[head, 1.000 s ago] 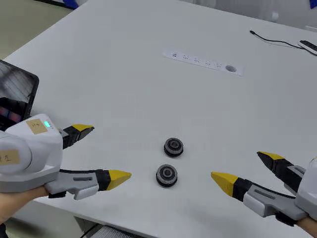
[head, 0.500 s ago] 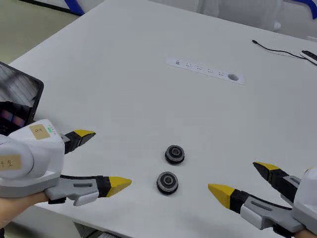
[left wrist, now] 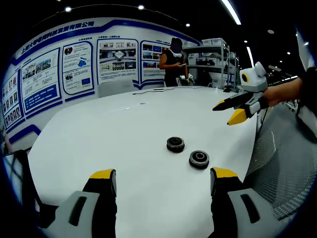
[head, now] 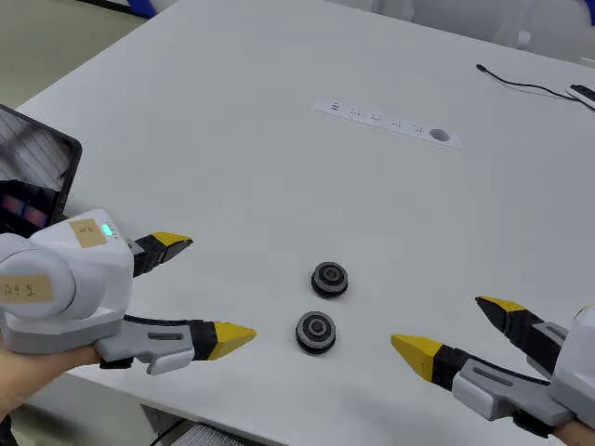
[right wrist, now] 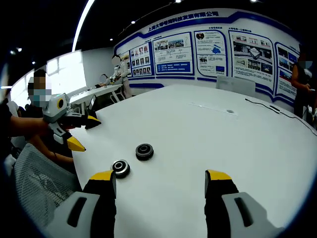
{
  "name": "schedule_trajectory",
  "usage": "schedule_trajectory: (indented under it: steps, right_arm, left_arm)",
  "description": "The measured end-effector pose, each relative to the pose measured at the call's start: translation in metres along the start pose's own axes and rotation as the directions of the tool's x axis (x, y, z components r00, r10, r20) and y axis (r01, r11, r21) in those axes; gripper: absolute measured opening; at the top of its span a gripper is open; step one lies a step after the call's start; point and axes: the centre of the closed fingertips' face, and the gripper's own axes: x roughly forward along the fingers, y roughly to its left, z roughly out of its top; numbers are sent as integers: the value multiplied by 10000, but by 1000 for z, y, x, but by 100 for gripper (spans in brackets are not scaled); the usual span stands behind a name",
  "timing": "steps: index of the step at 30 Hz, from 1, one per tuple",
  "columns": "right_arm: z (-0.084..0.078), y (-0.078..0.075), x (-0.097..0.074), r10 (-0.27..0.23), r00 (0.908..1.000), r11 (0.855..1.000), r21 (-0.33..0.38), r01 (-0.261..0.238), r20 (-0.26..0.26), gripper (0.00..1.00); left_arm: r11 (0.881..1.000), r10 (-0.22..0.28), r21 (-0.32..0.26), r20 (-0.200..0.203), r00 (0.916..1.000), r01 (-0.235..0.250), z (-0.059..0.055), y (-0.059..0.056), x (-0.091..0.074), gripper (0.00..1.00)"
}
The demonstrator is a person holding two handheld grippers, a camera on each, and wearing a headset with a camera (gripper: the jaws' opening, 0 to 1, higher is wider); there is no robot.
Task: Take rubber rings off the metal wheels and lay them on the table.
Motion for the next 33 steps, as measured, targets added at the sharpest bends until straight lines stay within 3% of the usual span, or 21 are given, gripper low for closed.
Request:
schedule_trajectory:
  steps: [20, 33]
  right_arm:
    - [-12, -13, -1, -333, 9994, 9923, 1195, 316, 127, 71]
    - [-12, -13, 0, -300, 9994, 9858, 1660, 265, 182, 69]
  left_arm:
    - [9931, -1072, 442, -335, 9937, 1086, 6, -25, 33, 75]
    - [9757, -1882, 1019, -649, 9800, 1941, 7, -43, 48, 66]
